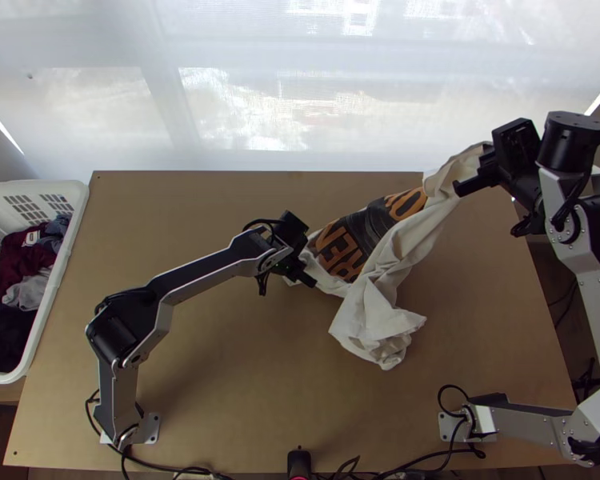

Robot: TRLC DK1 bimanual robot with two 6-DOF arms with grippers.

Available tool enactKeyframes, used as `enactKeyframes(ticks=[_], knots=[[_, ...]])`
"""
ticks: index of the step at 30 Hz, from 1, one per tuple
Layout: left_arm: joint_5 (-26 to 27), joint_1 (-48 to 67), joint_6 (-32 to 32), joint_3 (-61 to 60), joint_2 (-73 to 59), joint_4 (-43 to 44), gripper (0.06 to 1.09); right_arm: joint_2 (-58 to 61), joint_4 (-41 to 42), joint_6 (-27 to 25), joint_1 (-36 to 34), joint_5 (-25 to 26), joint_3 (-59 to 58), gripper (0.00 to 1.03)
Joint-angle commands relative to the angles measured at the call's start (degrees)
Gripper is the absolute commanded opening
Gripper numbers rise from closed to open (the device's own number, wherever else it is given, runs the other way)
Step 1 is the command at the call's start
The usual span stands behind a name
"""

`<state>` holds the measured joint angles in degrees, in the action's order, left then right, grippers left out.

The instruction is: Fold the t-shirt

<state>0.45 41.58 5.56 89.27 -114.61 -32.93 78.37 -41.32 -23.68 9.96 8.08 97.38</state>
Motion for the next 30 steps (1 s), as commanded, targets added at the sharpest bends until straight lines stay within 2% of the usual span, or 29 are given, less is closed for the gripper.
enactKeyframes(ticks=[1,15,23,30], knots=[[0.26,-2.12,-0.38,0.29,2.99,-1.61,0.1,-1.38,0.01,-0.05,-0.02,0.1,-0.79,0.03],[0.17,-13.28,-1.7,-0.07,23.64,-6.89,0.1,-3.92,-0.34,-0.66,2.35,0.19,3.08,0.03],[0.08,-16.62,-2.22,5.12,31.02,-8.73,0.1,-4.72,-1.57,-1.98,10.52,0.27,6.33,0.02],[-0.27,-22.16,-2.84,14.7,35.68,-12.6,0.1,-2.17,-0.95,-2.95,18.61,0.63,12.04,0.02]])
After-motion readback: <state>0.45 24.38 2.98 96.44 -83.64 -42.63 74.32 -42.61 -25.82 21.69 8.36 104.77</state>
